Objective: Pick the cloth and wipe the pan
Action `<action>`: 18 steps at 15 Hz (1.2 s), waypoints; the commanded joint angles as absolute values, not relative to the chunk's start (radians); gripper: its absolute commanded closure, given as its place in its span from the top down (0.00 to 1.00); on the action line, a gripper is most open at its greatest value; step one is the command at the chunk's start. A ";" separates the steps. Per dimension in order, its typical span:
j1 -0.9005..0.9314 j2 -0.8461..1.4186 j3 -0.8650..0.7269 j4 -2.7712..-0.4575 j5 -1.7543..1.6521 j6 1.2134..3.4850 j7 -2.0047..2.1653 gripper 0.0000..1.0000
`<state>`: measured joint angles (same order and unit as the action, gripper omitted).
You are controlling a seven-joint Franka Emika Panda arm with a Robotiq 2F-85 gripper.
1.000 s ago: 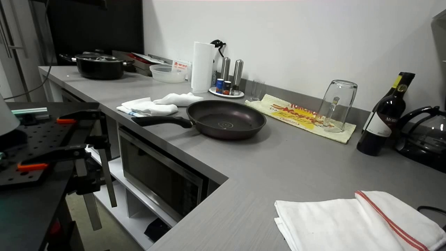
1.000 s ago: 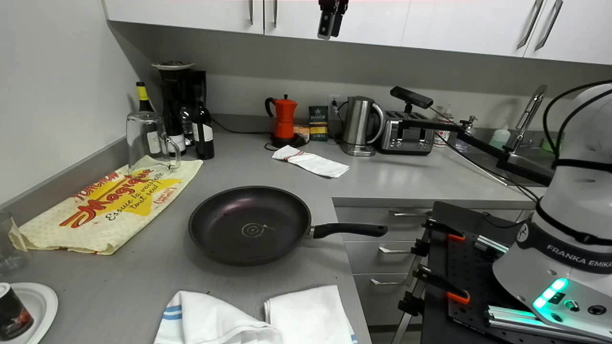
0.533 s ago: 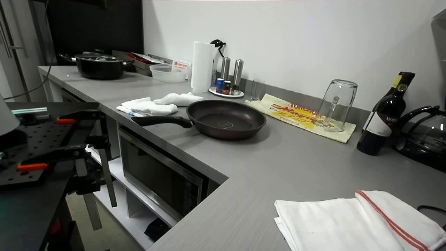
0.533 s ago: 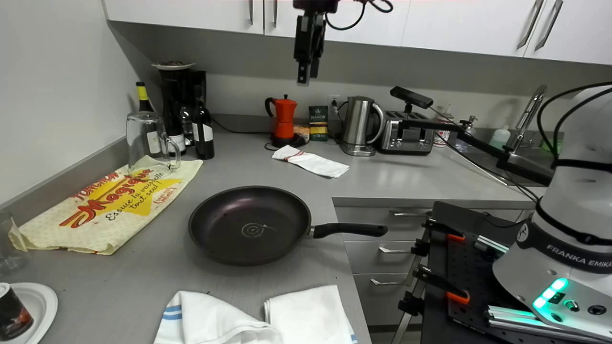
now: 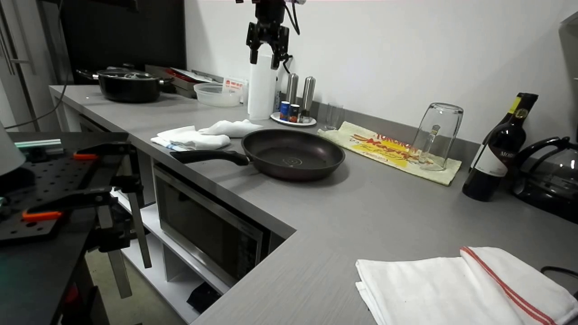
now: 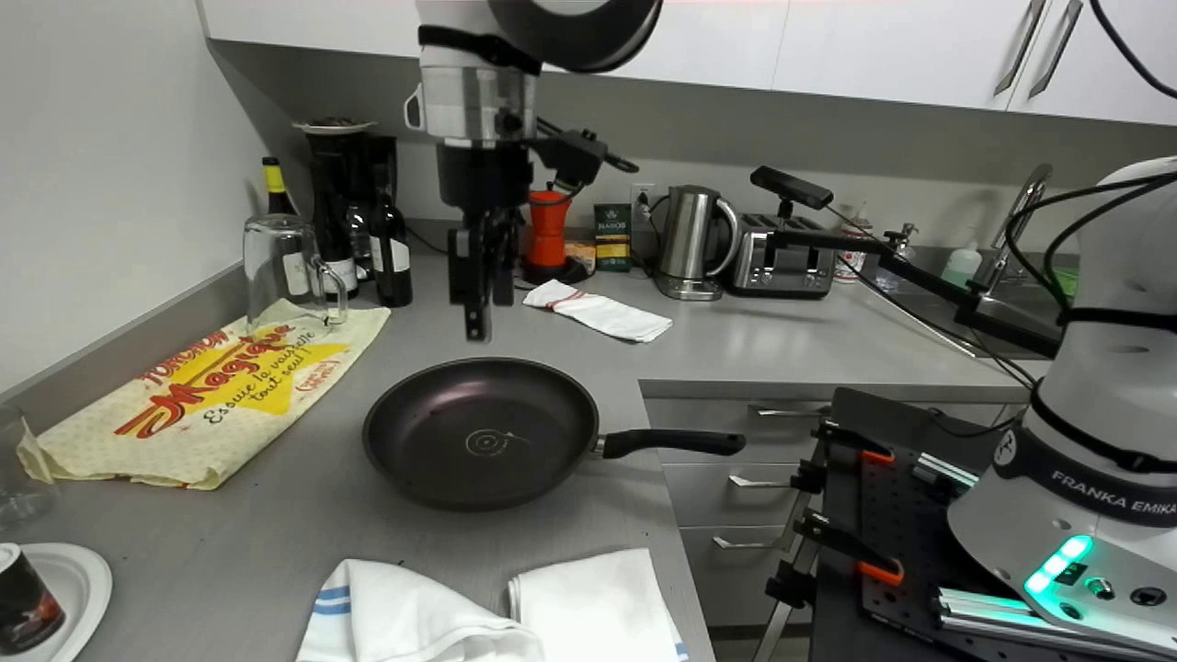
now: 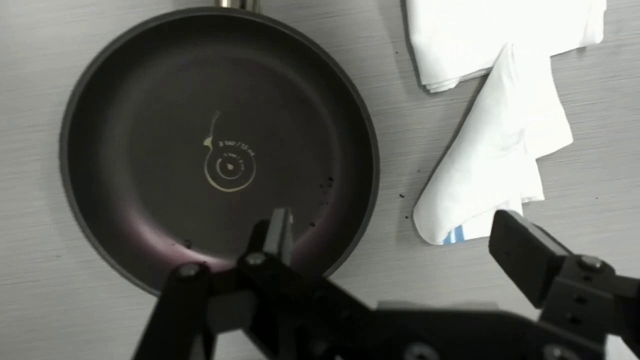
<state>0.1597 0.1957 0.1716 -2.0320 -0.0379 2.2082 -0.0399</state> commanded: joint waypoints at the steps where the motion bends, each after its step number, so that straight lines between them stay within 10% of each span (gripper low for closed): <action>1: 0.197 0.344 0.197 -1.919 -0.005 2.222 -0.024 1.00; 18: 0.383 0.649 0.141 -1.776 -0.082 2.363 0.254 1.00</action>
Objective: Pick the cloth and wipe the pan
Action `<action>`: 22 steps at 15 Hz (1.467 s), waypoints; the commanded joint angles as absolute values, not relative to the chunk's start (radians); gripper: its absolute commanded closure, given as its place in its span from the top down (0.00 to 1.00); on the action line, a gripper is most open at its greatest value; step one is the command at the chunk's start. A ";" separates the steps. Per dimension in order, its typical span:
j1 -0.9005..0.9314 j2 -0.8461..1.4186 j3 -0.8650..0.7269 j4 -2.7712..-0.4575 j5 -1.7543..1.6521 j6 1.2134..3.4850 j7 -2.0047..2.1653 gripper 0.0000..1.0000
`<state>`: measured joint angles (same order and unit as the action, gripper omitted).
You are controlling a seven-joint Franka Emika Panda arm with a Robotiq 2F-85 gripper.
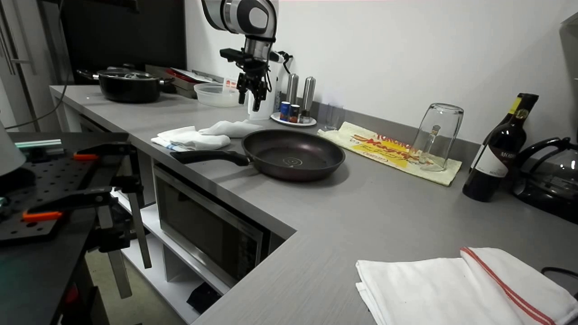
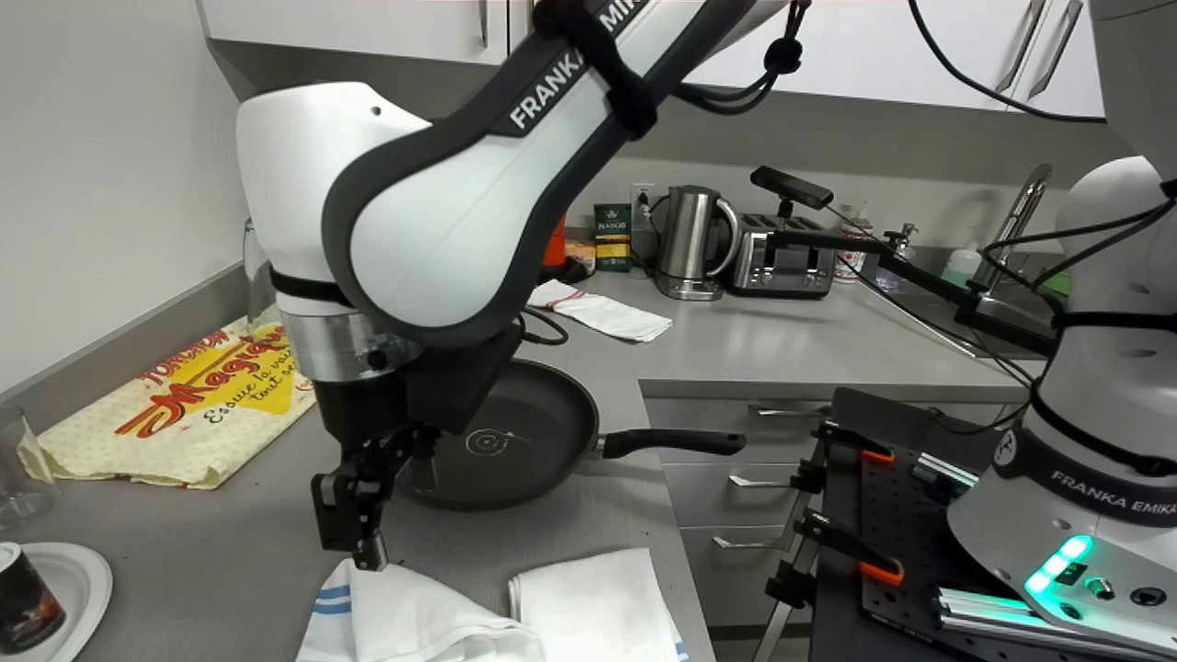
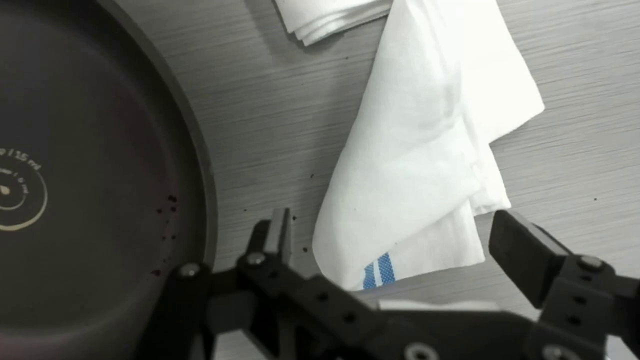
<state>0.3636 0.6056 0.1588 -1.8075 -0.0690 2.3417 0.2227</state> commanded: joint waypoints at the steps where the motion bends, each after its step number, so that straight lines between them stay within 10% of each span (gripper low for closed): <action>1: 0.384 0.660 0.138 -1.774 -0.080 2.370 0.258 1.00; 22: 0.381 0.795 0.183 -1.718 0.065 2.395 0.305 1.00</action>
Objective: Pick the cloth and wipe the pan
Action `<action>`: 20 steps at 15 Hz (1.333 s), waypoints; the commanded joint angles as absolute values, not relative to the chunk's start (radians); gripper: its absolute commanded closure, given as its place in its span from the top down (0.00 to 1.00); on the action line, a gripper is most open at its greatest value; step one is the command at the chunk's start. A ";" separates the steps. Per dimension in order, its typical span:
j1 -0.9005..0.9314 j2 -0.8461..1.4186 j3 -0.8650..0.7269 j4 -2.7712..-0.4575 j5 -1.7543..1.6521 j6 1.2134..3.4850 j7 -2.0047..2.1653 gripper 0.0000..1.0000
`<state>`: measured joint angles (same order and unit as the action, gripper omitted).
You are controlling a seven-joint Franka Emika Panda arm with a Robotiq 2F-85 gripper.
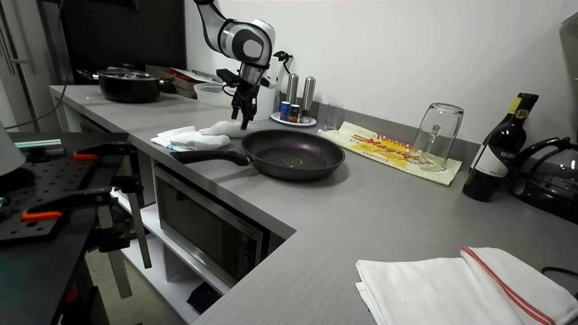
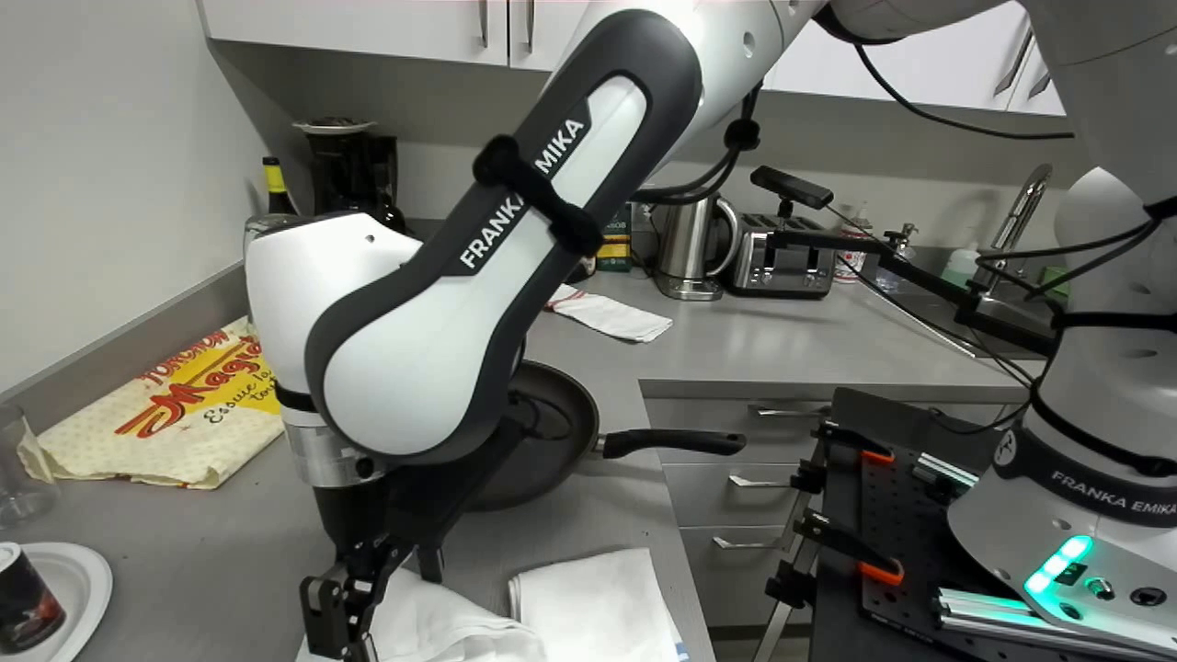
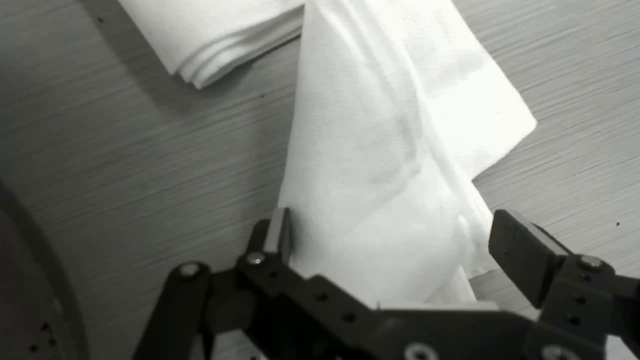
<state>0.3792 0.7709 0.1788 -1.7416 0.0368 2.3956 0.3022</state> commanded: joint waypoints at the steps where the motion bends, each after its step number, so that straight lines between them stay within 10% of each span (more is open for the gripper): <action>1: 0.380 0.798 0.183 -1.722 0.071 2.392 0.305 1.00; 4: 0.376 0.811 0.182 -1.735 0.081 2.391 0.300 0.94; 5: 0.375 0.815 0.182 -1.735 0.083 2.391 0.301 0.74; 16: 0.369 0.742 0.180 -1.748 0.083 2.371 0.303 0.02; 20: 0.376 0.620 0.156 -1.805 0.029 2.342 0.287 0.04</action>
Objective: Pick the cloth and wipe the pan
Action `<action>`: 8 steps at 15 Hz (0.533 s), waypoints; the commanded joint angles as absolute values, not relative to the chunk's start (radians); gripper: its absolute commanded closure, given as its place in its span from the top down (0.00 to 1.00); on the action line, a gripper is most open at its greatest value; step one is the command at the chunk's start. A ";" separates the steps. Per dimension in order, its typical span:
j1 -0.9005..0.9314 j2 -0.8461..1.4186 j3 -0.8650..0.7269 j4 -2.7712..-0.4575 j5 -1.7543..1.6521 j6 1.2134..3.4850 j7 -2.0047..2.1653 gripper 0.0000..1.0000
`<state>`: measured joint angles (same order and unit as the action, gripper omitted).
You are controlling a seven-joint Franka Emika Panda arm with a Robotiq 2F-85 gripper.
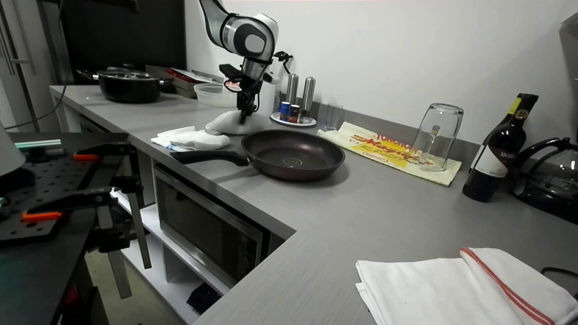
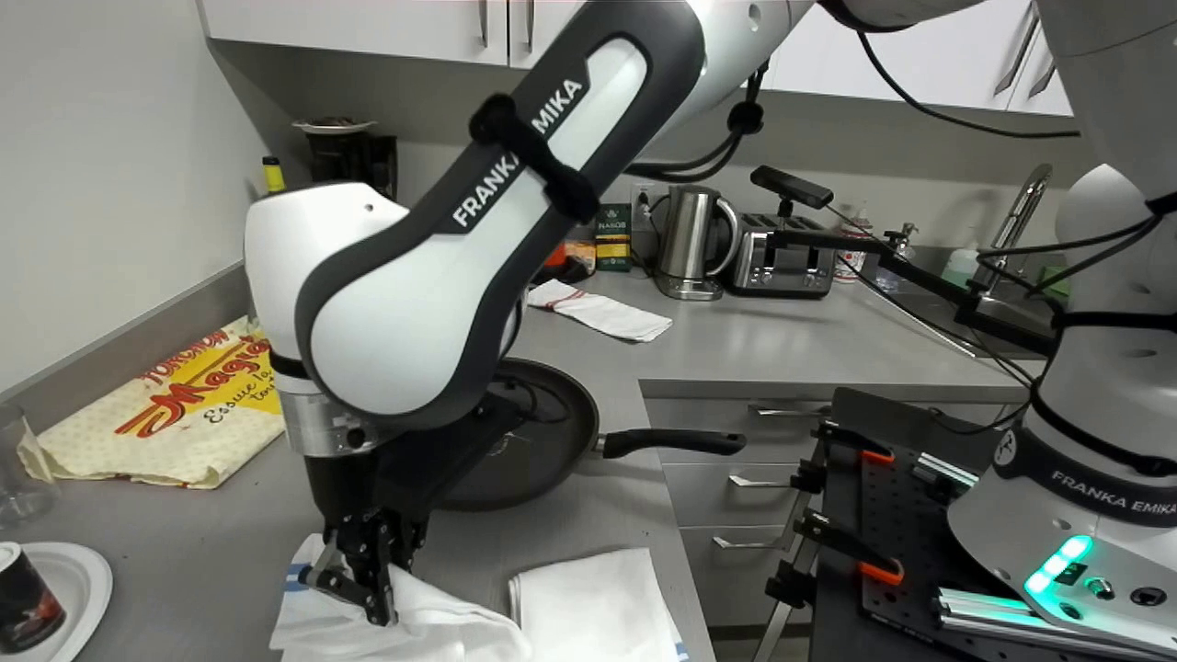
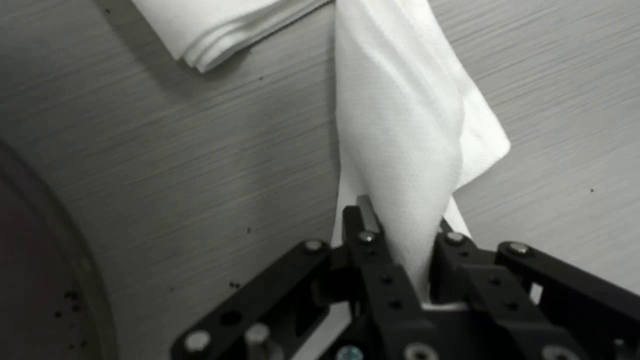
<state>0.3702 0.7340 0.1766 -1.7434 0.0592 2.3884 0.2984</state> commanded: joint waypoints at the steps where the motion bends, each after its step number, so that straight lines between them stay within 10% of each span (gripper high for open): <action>1: 0.374 0.589 0.151 -1.816 0.018 2.329 0.287 0.05; 8: 0.287 0.354 0.133 -1.846 0.024 2.237 0.275 0.05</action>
